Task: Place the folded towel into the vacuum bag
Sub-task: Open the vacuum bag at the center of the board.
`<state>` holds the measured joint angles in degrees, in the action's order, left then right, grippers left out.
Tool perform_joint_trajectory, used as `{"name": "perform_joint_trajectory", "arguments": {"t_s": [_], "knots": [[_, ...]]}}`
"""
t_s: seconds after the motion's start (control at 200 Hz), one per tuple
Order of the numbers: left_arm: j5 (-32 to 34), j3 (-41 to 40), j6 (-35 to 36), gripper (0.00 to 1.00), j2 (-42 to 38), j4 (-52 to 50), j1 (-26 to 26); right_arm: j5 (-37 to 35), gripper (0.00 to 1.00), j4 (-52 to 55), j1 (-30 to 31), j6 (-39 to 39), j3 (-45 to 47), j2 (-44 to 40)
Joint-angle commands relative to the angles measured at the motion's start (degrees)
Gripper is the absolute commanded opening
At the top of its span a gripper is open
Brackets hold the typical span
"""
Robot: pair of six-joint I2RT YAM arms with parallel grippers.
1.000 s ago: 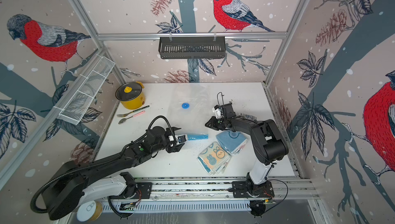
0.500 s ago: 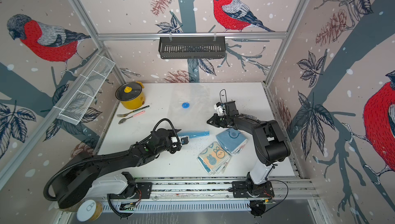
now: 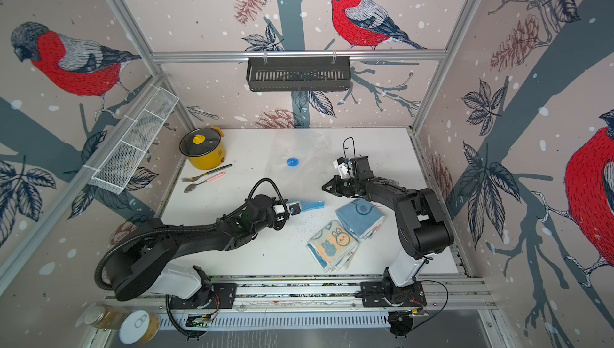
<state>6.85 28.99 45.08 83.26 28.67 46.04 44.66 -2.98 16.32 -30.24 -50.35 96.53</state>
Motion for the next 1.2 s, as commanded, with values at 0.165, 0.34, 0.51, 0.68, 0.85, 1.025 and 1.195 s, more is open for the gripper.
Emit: {"name": "perform_joint_trajectory", "arguments": {"t_s": [0.165, 0.34, 0.51, 0.68, 0.85, 1.025, 1.195], "knots": [[4.2, 1.6, -1.6, 0.21, 1.3, 4.6, 1.0, 1.5, 0.04, -1.8, -0.6, -0.6, -0.1, -1.1], [3.5, 3.8, -6.0, 0.00, 0.2, 2.2, 1.1, 1.3, 0.09, -2.5, -1.5, -1.4, -0.9, -1.5], [4.0, 5.8, -10.2, 0.00, -0.5, -1.0, 1.1, 0.4, 0.18, -3.6, -2.1, -2.6, -2.7, -1.8], [7.8, 8.8, -18.1, 0.00, -0.9, -4.5, 1.0, -1.1, 0.43, -3.3, -2.0, -2.7, -4.8, -2.5], [12.7, 15.5, -30.5, 0.00, 1.3, -12.3, 0.9, -7.5, 0.57, -7.4, -2.1, -3.5, -1.6, -10.8], [8.9, 21.1, -39.6, 0.00, 3.3, -18.1, 0.5, -15.2, 0.67, -9.6, -1.4, -0.8, 3.0, -22.1], [6.3, 26.7, -46.7, 0.00, 4.5, -21.7, -0.7, -24.0, 0.72, -9.6, 2.6, 2.8, 7.5, -30.3]]}}
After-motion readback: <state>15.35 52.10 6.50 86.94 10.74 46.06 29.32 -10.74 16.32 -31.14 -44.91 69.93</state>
